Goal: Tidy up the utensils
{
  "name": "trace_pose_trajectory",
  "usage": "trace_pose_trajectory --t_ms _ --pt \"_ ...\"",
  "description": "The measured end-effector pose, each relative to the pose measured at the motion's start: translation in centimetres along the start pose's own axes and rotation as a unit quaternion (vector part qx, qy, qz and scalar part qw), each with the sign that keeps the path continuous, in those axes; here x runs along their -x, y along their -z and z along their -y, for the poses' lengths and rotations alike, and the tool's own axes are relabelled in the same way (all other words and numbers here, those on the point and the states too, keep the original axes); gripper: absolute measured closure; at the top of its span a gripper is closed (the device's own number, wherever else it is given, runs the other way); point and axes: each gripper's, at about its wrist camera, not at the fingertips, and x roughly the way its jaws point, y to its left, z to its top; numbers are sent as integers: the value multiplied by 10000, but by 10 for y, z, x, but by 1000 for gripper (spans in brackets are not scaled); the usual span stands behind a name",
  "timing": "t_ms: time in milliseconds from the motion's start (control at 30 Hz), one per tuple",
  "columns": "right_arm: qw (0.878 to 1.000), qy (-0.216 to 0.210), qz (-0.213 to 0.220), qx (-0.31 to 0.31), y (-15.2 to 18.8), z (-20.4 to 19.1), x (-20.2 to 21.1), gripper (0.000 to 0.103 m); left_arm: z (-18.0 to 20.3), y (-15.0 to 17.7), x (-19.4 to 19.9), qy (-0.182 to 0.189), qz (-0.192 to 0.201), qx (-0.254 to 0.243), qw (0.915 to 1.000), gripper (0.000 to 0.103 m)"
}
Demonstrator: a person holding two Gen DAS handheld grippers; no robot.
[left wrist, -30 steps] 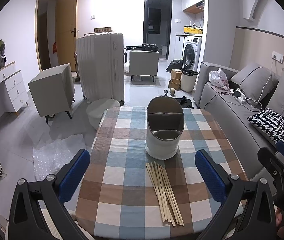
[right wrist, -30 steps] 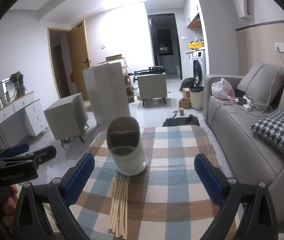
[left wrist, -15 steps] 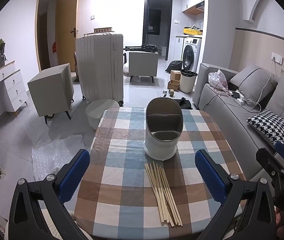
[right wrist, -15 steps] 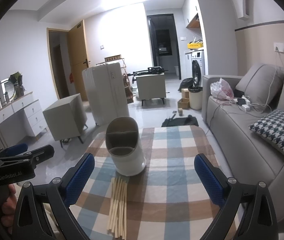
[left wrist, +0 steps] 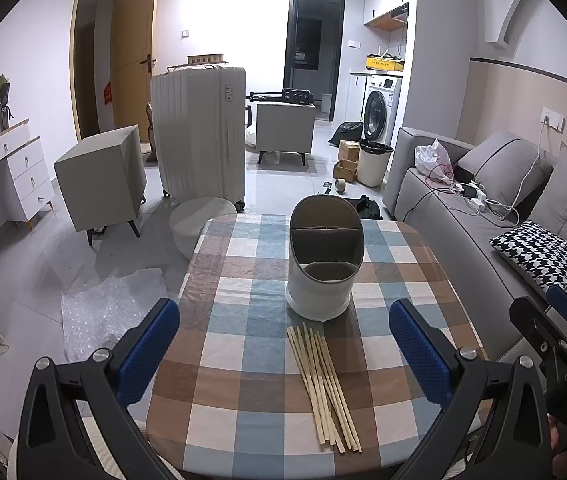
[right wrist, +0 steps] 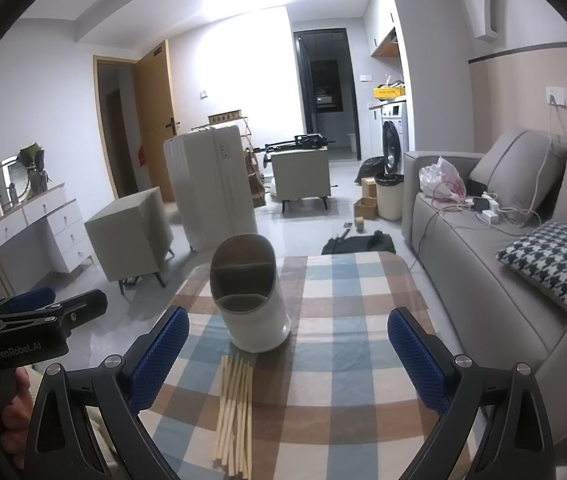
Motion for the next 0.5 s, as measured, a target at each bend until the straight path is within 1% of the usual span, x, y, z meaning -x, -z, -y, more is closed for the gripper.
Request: trace_pose_trajectory --t_ms 500 --pt "10000 0 -24 -5 0 -1 -1 3 1 1 -1 10 -19 2 10000 1"
